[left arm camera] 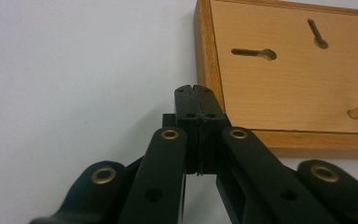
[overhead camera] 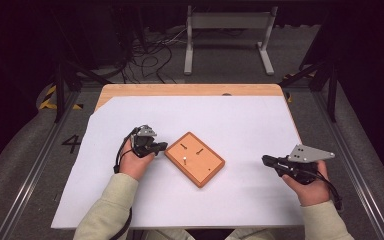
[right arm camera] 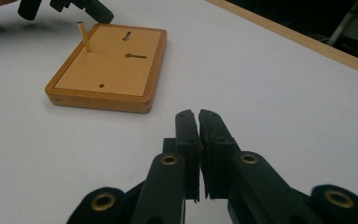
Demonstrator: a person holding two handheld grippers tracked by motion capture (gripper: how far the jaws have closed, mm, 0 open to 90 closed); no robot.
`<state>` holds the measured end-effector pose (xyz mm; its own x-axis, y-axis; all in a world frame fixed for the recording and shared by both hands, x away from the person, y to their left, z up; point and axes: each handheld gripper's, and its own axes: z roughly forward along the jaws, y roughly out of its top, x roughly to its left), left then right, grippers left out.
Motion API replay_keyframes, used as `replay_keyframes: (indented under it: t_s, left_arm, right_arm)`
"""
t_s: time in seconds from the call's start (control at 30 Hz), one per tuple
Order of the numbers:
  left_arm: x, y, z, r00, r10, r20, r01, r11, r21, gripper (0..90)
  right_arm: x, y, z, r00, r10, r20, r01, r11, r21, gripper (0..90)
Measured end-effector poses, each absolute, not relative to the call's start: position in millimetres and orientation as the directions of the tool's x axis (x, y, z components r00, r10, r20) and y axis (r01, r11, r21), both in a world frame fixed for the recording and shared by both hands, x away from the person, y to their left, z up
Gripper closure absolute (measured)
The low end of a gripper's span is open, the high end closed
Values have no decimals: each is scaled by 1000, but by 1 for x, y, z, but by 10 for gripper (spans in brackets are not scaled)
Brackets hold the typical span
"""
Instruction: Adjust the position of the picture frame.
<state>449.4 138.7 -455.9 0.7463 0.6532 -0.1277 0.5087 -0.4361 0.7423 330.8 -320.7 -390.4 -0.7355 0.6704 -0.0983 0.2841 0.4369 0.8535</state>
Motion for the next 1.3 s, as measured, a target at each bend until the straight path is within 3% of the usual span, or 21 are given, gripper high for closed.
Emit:
replay_keyframes:
  t_s: [0.63,1.3]
  left_arm:
    - [448,142,-457,774,623,-112,499,-491,714,899]
    - [411,104,-447,882,456,-116,417,-644,641,899]
  right_arm:
    - [332,-319,-389,-744,662,-90,276,427,861,858]
    - [336,-314,-391,-752,654,-80,288,436,853,866]
